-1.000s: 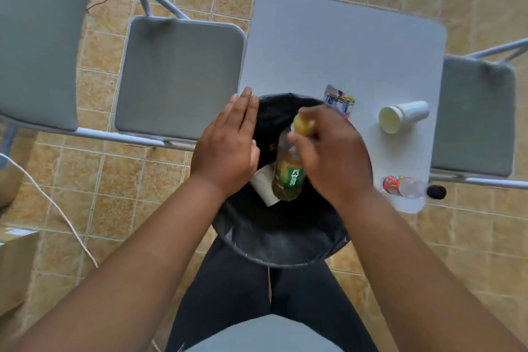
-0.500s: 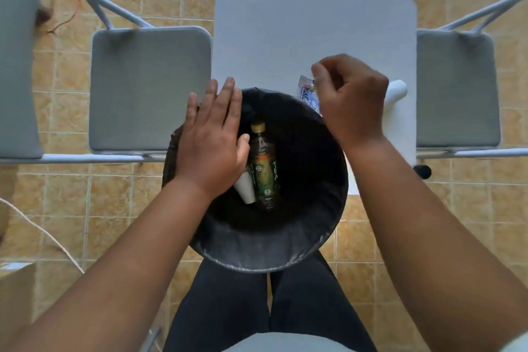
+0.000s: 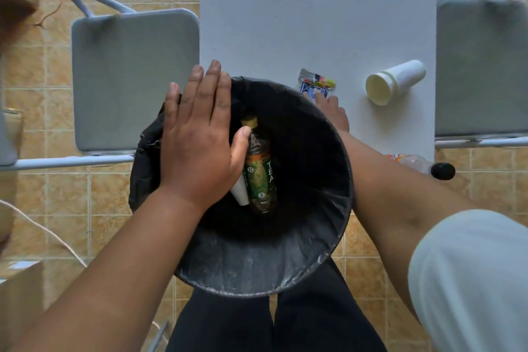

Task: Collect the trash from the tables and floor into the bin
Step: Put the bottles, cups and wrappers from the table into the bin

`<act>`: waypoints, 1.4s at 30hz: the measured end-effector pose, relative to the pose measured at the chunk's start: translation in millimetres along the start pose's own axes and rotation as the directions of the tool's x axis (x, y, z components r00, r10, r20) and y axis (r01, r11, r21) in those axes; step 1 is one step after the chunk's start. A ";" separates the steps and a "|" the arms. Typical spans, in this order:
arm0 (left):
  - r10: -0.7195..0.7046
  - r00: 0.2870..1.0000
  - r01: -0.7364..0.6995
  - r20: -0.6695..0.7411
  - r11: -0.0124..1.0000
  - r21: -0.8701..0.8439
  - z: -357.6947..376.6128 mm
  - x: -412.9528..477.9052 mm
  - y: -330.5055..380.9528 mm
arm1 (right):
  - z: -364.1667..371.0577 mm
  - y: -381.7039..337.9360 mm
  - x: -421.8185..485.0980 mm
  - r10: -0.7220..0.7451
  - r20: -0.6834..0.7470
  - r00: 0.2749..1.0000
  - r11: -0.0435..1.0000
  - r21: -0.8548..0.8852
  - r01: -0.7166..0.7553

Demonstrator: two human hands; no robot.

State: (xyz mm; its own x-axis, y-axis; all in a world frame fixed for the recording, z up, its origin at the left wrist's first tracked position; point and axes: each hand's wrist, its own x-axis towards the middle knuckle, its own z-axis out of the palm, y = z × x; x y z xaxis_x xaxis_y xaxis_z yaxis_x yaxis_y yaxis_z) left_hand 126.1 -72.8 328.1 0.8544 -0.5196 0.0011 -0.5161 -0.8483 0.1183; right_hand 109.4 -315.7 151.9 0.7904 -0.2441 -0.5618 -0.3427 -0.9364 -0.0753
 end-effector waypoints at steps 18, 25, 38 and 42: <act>0.010 0.989 -0.007 0.146 1.000 -0.018 -14.0 2.1 -3.1 | -133.6 -65.9 -218.7 -0.081 -0.763 0.641 0.695 0.418 0.586; -0.016 0.980 0.009 0.199 0.999 0.037 -18.6 8.6 8.3 | -79.0 -62.8 -251.4 -0.162 -0.456 0.875 0.955 0.151 0.255; 0.069 0.975 -0.054 0.212 0.996 -0.076 -22.7 17.4 31.6 | -79.0 7.4 -230.8 0.239 -0.488 0.840 0.864 0.502 0.046; 0.161 0.966 -0.145 0.200 0.985 -0.093 -17.5 22.3 48.9 | -85.0 48.6 -219.1 0.300 -0.546 0.782 0.872 0.489 0.006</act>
State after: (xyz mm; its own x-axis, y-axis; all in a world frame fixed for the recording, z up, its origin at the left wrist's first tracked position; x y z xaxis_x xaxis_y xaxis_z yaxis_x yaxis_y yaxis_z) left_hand 120.9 -124.1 351.3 0.7305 -0.6593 -0.1782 -0.6266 -0.7508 0.2088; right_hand -37.2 -329.2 341.4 0.7925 -0.6098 -0.0126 -0.5422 -0.6949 -0.4724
